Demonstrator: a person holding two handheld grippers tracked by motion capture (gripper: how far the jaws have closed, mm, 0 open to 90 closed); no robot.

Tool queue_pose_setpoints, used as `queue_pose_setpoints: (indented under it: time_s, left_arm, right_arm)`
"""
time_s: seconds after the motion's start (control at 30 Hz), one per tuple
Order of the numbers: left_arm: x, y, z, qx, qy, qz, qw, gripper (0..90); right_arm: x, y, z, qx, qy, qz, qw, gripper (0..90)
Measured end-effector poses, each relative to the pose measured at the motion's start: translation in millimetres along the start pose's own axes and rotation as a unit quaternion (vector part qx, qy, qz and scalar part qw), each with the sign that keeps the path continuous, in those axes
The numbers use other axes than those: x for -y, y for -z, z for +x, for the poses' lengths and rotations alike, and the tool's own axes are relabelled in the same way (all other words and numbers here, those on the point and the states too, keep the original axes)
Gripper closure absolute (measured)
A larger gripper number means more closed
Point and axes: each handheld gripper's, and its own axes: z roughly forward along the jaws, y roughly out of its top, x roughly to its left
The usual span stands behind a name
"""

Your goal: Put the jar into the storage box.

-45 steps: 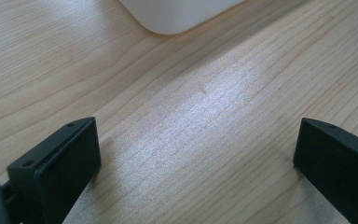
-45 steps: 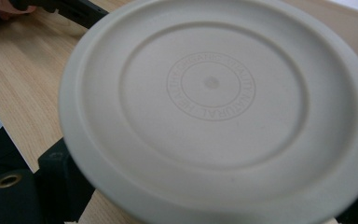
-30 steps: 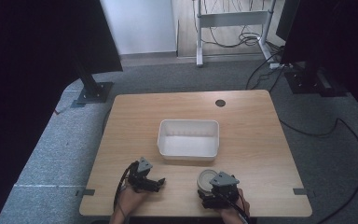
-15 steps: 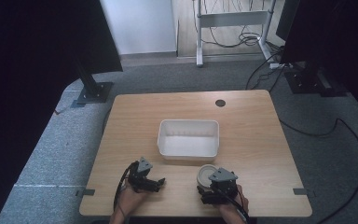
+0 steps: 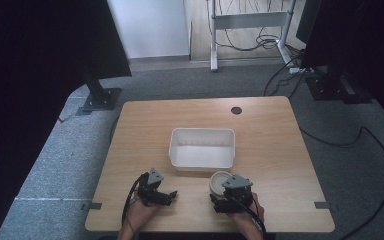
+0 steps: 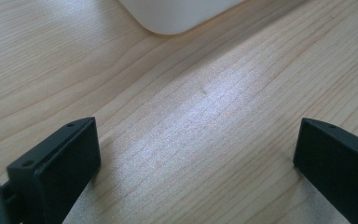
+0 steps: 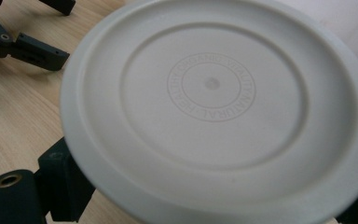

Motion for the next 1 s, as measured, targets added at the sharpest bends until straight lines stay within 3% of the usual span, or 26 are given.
queue_pose_setpoints:
  time_s: [1.0]
  left_arm:
    - [0.0,0.0,0.0,0.000,0.000,0.000,1.0000,0.3]
  right_arm:
    - [-30.6,-11.5,-6.5,0.013,-0.010,-0.009,0.9998,9.0]
